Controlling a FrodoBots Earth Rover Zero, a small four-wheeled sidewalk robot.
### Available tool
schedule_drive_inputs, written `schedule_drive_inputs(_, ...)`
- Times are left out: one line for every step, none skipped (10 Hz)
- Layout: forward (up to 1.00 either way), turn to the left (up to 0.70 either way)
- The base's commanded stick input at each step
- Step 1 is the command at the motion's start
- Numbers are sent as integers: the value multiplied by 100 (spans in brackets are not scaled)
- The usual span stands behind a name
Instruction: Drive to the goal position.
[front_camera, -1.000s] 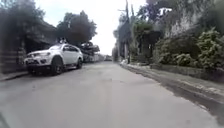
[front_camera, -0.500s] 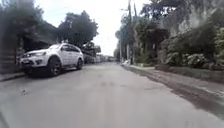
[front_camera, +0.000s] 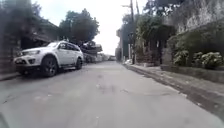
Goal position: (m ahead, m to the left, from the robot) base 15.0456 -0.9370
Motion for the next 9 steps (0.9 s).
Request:
schedule_drive_inputs(85,-34)
schedule_drive_inputs(85,-29)
schedule_drive_inputs(85,-3)
schedule_drive_inputs(85,0)
schedule_drive_inputs(85,0)
schedule_drive_inputs(85,0)
schedule_drive_inputs(85,0)
schedule_drive_inputs(85,0)
schedule_drive_inputs(85,0)
